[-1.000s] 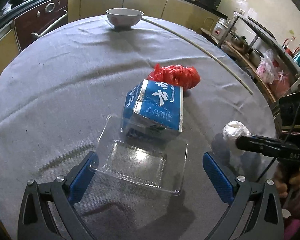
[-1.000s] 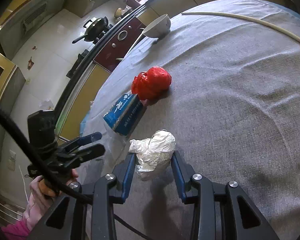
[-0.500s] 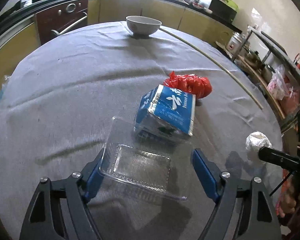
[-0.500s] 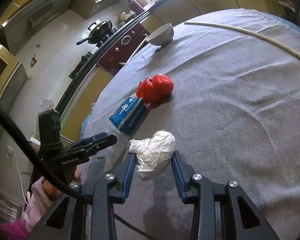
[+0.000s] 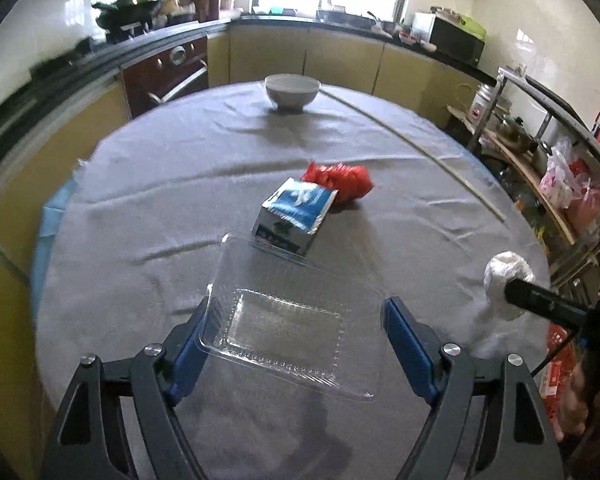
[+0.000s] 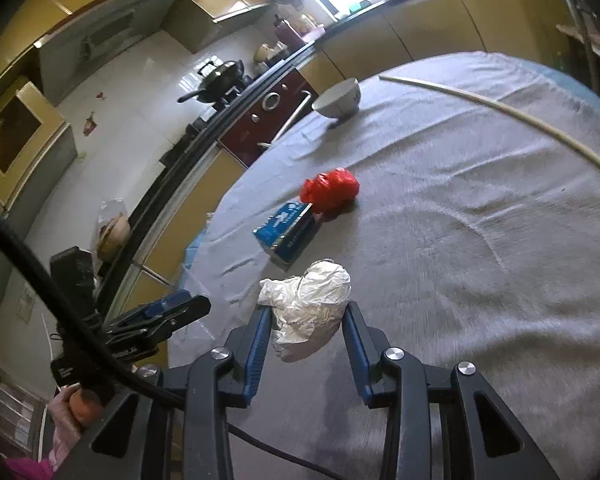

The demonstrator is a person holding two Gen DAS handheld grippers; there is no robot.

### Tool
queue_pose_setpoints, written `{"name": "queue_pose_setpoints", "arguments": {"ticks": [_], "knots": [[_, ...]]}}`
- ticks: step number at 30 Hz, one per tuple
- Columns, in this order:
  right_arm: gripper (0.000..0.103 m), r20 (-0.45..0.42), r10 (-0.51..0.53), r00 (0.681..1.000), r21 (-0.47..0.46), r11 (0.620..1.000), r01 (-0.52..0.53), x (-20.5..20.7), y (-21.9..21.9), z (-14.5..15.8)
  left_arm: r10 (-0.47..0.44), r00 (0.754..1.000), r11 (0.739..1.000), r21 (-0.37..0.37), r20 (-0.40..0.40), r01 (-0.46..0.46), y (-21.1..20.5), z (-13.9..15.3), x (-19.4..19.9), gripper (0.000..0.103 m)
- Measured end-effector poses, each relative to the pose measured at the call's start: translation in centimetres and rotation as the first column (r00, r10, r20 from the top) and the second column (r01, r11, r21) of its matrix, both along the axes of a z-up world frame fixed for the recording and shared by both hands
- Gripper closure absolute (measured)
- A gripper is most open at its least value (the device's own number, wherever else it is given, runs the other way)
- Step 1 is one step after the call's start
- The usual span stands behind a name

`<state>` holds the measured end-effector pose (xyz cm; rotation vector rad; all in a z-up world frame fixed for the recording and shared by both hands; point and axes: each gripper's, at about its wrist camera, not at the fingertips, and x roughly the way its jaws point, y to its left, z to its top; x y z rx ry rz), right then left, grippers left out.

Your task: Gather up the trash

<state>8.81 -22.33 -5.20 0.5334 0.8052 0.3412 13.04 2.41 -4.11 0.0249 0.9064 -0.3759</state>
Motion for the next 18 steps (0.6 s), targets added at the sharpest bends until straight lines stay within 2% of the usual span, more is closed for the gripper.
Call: {"name": "queue_pose_setpoints", "arguments": {"ticks": [8,18], "knots": [[0.064,0.094,-0.008,0.996,-0.038,0.999,0.012,-5.5,-0.5,4.1,0.054,0.990,0.992,0.104,0.129,-0.068,-2.6,4.3,-5.0,0.019],[0.064,0.166,-0.043,0.985,-0.056,0.997,0.053,-11.4,-1.6,6.8,0.024,0.968,0.984,0.165,0.250,-0.067,-6.0,7.4,-10.4,0.019]]}}
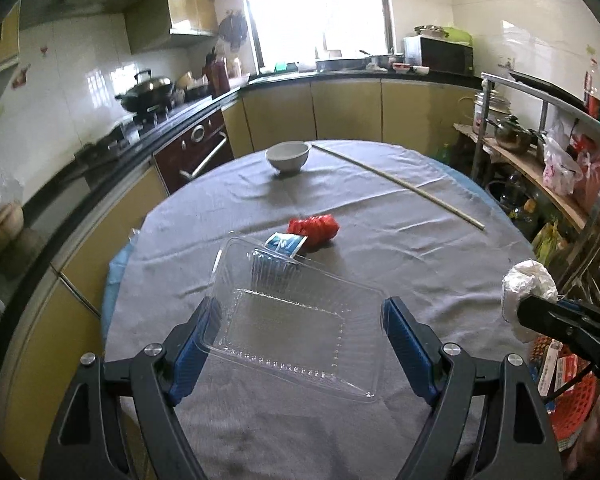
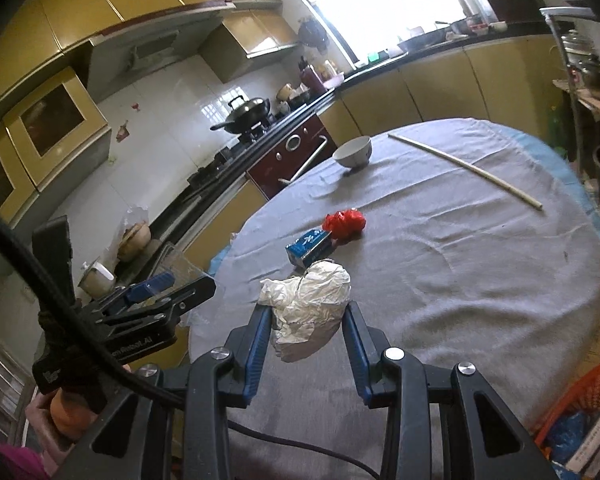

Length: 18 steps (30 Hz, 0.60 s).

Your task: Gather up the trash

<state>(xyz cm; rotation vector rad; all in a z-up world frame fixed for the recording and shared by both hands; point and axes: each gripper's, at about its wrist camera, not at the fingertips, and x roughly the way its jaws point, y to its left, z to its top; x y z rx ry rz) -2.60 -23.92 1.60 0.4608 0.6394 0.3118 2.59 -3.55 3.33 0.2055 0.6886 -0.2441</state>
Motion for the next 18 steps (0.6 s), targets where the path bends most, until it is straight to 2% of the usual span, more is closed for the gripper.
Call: {"name": "queue_pose_setpoints", "arguments": {"ticks": [8,18], "knots": [[0.064,0.046,-0.018,0.999,-0.001,1.000,0.018,-3.5,-1.0,1.2,-0.017,0.998,1.000,0.023,0.053,0.016,-1.8,1.5,-3.0,0.019],[0.064,0.079,-0.035,0.996,0.014,0.999,0.034,-6.5,-1.9,2.0,-0.028,0.996,0.999,0.032,0.080,0.026,-3.1,2.3,-5.7,0.019]]}}
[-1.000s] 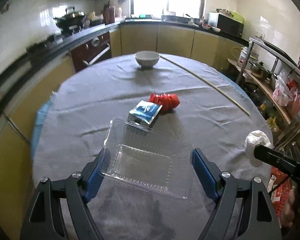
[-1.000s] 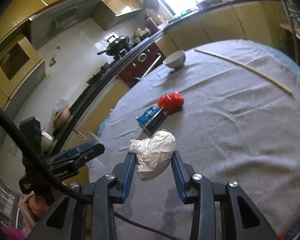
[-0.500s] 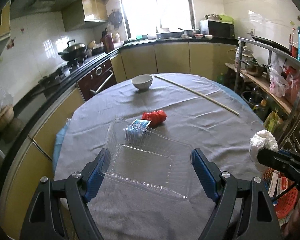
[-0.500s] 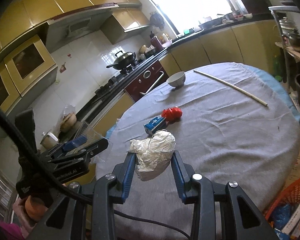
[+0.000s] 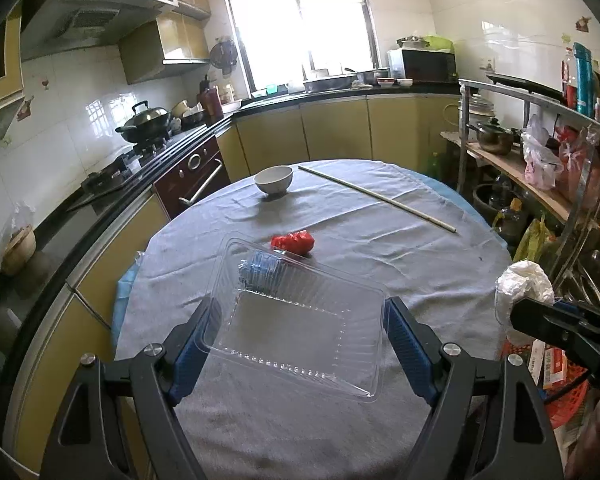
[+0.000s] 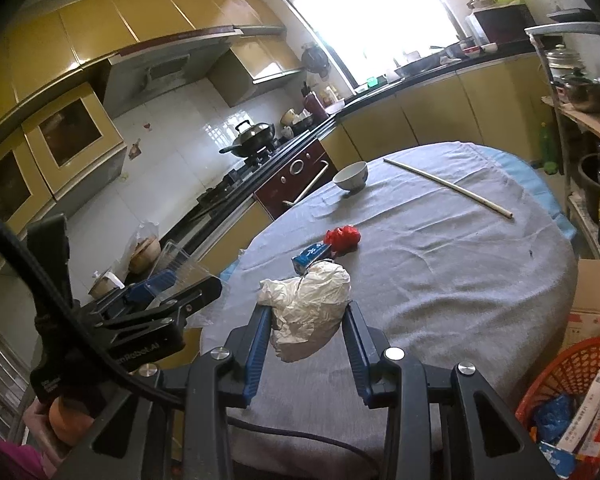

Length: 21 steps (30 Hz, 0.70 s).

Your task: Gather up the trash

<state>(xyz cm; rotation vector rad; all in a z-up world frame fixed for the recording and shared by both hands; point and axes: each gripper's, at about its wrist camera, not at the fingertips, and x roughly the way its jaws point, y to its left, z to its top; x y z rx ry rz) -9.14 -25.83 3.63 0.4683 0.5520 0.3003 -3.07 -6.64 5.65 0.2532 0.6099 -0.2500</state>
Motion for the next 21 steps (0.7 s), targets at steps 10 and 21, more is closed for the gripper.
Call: {"name": "queue_pose_setpoints", "arguments": {"ticks": [10,21], "knots": [[0.064,0.040,-0.018,0.999,0.010,1.000,0.018,-2.3,-0.9,0.8,-0.014,0.999,1.000,0.018,0.032,0.013,-1.2,0.9,-2.1,0.019],[0.064,0.059,-0.012,0.998,0.039,0.999,0.010,-4.1,-1.4,0.9,-0.007,0.998,0.999,0.043,0.058,0.004,-1.6,1.5,-3.7,0.019]]}}
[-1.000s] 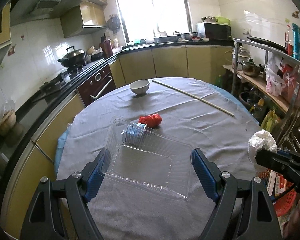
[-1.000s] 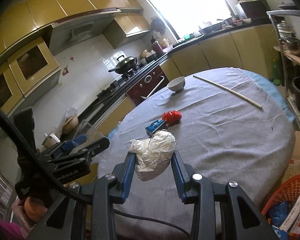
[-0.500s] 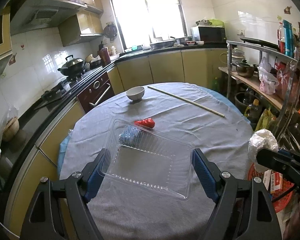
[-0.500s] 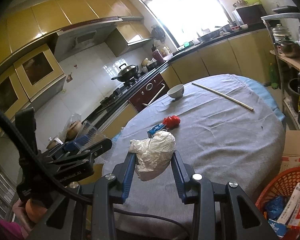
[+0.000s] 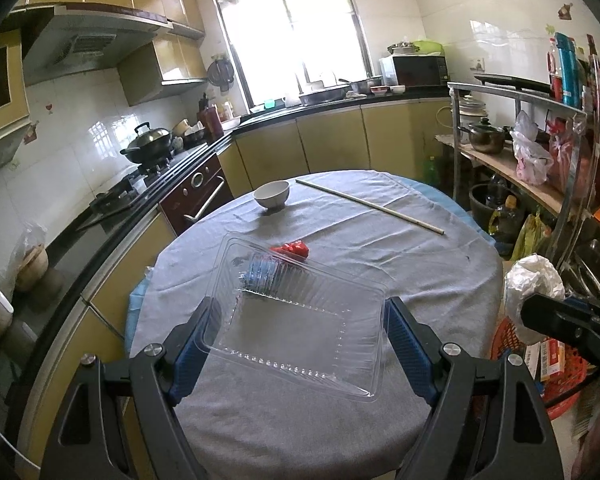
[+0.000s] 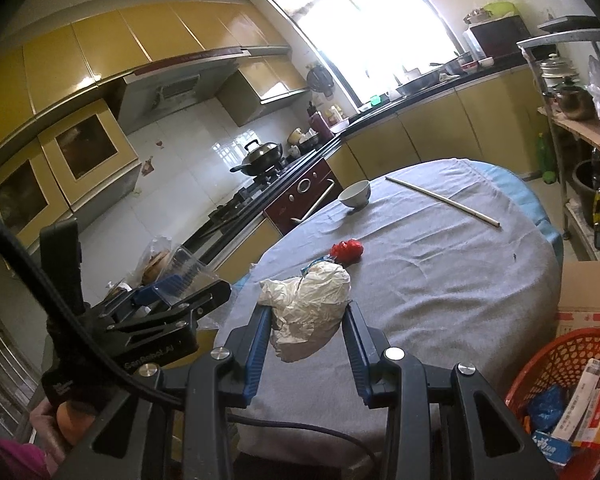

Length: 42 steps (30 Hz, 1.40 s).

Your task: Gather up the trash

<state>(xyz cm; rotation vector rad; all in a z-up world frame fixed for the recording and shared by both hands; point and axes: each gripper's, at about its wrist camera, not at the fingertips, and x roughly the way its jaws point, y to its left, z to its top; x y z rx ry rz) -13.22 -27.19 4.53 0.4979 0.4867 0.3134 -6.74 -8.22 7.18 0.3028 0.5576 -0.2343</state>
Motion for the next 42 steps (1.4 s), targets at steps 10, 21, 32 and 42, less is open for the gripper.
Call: {"name": "queue_pose_setpoints", "arguments": {"ticks": [10,21,32,42], "knots": [[0.064,0.004,0.023,1.000,0.005,1.000,-0.023,0.4,0.9,-0.3,0.015,1.000,1.000,0.012,0.007,-0.015,0.3,-0.2,-0.5,0.019],[0.064,-0.011,0.048,0.999,0.012,0.999,-0.048,0.8,1.8,-0.8,0.022,1.000,0.999,0.023,0.011,-0.023,0.2,-0.2,-0.9,0.019],[0.064,0.001,0.048,0.999,0.010,0.999,-0.048,0.7,2.0,-0.8,0.010,1.000,0.999,0.035,0.023,-0.011,-0.1,0.0,-1.3,0.019],[0.064,0.008,0.038,0.999,0.014,0.999,-0.038,0.2,1.8,-0.6,-0.002,1.000,0.999,0.045,0.030,0.001,-0.4,0.1,-1.5,0.019]]}}
